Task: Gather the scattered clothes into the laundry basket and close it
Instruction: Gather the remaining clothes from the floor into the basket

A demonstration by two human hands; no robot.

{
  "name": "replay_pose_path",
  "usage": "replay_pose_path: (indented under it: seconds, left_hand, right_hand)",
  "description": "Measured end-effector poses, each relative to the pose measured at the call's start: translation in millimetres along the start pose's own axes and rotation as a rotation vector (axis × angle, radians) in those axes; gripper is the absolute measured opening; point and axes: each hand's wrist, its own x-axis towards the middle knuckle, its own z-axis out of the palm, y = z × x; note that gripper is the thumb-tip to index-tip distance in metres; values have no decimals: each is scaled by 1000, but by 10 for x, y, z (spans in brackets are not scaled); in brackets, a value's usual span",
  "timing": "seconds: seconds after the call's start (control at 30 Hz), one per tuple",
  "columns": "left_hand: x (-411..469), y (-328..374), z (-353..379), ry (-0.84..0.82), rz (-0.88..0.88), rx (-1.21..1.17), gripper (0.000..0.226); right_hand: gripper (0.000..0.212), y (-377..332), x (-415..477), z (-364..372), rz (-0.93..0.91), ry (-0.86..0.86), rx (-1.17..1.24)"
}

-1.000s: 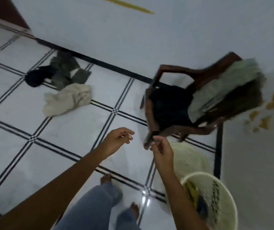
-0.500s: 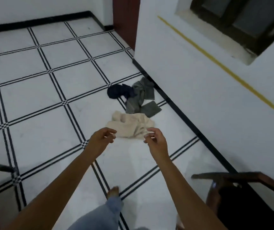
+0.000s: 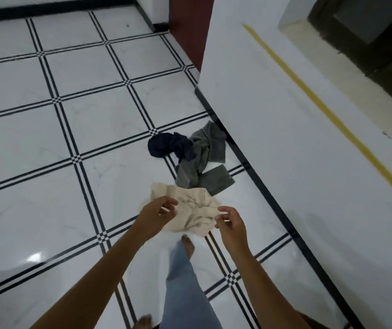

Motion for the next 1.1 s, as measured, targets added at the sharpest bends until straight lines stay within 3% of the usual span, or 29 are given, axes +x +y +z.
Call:
replay_pose_path:
  seconds: [0.17,0.4,0.5,0.6,0.7,0.77,0.83,0.97,1.1]
  left_hand:
    - [1109,-369,254,-83,-101,213,17]
    - [3507,-2042,1157,-171,-95,566,37]
    - [4362,-2914,1752,-320,-139,750,69]
    - [4910,-3757,2363,-532,-103,1071,120]
    - [5069,-4488,2711,-550,-103,1236,152]
    - [5055,-4835,2786,-449,2,1276,139]
    - [5066,-4995,2744,-359,49,1227,104]
    - [5134,-4755,2256,-357,-227,970,56]
    - [4923,-4403,1467,-343,-192,887,56]
  right_hand:
    - [22,364,1298,155,91,-120,-162]
    - [21,1889,3631,998,134,-159,-291]
    - [33,2773,4456,1417,157,-173,-333]
    - [40,3584,4959,1708,169,-72,-347]
    - [36,4198,5119,1852,163,65,-286]
    - [34,4458,5072,1870,126,76,-289]
    - [34,4595,4955,1831,59,43,-320]
    - [34,4400,4784,1739,129,-2,-322]
    - [30,3855,4715,1872,125,-38,-294]
